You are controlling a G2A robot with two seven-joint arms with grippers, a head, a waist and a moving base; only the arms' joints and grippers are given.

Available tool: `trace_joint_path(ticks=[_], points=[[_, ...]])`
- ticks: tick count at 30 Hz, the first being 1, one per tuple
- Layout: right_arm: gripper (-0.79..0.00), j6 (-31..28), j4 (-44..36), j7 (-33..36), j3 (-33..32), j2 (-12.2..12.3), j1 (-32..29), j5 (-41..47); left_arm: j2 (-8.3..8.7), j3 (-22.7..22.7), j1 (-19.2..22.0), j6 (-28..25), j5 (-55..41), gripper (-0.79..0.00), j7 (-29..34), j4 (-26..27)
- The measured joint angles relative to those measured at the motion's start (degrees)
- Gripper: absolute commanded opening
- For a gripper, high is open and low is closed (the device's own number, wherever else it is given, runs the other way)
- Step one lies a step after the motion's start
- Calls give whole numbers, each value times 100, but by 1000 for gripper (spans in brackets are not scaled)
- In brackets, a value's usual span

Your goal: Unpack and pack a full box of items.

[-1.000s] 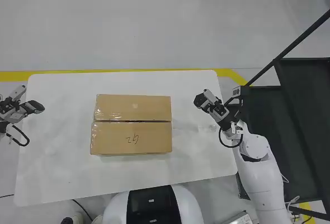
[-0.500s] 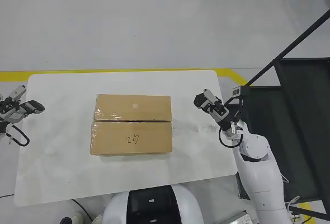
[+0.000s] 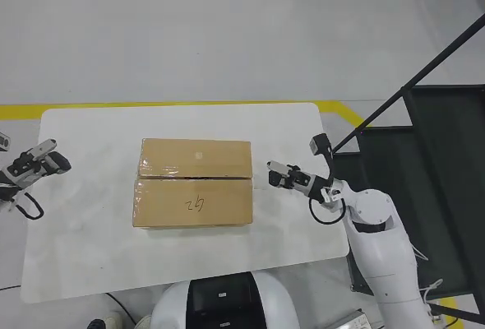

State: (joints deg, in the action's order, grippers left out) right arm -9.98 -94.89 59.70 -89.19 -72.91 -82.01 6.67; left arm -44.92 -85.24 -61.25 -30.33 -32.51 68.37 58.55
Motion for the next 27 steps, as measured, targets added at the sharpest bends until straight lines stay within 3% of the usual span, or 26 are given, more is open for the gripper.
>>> trace_joint_path(ticks=[2,6,18,27], points=[[0,205,35,369,-31,40,27,102,-4,42,72,-71,-132,0,423,-74],[0,320,54,593,53,90,58,-87,-26,89,254,345,-687,0,911,-153],[0,327,56,599,102,94,59,-91,-31,100,248,364,-701,0,921,-141],[0,512,91,683,380,159,132,-273,-108,674,323,569,-95,0,1135,334]])
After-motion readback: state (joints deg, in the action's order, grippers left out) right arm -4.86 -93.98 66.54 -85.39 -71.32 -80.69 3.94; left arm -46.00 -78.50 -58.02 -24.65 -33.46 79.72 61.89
